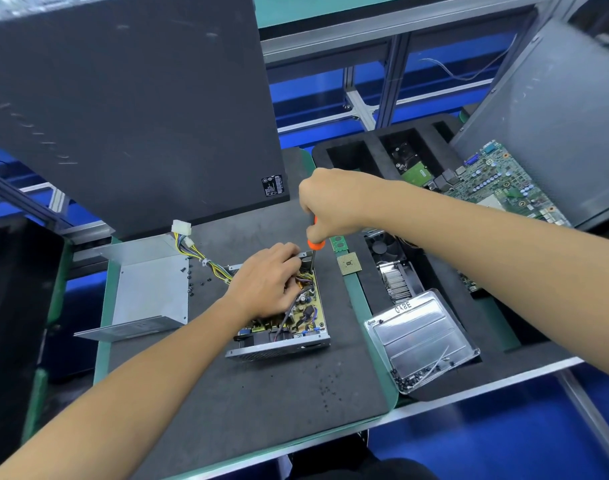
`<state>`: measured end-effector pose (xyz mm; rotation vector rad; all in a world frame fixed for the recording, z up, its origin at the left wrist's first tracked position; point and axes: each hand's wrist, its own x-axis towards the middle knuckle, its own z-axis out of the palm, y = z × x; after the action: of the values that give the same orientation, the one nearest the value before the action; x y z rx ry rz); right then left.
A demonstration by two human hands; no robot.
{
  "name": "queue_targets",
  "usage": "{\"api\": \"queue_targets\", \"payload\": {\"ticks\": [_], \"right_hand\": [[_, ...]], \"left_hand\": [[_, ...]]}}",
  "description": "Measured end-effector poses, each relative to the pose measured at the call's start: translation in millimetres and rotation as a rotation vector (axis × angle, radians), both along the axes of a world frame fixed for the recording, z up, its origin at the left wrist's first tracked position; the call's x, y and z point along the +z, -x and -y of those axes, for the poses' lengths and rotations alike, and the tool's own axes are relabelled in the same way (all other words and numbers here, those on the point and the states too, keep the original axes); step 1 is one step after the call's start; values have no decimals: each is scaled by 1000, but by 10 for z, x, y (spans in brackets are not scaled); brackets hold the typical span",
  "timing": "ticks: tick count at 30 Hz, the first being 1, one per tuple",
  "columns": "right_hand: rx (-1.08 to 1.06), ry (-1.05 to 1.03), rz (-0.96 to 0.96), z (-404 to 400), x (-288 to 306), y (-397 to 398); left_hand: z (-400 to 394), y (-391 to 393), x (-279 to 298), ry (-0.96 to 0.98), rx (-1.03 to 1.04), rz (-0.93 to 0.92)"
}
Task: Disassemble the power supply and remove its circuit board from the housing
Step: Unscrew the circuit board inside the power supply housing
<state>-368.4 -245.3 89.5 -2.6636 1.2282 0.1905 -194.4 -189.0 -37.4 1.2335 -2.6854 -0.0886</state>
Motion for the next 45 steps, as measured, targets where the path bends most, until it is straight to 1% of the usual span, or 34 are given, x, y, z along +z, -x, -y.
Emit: {"api": "queue_targets", "payload": {"ticks": [19, 45], "right_hand": [[12, 8, 8, -9, -45, -7], [7, 11, -8, 3, -27, 9]], "left_hand": [[-14, -1, 19, -12, -5, -34], [-15, 16, 44, -34, -3, -10]]}}
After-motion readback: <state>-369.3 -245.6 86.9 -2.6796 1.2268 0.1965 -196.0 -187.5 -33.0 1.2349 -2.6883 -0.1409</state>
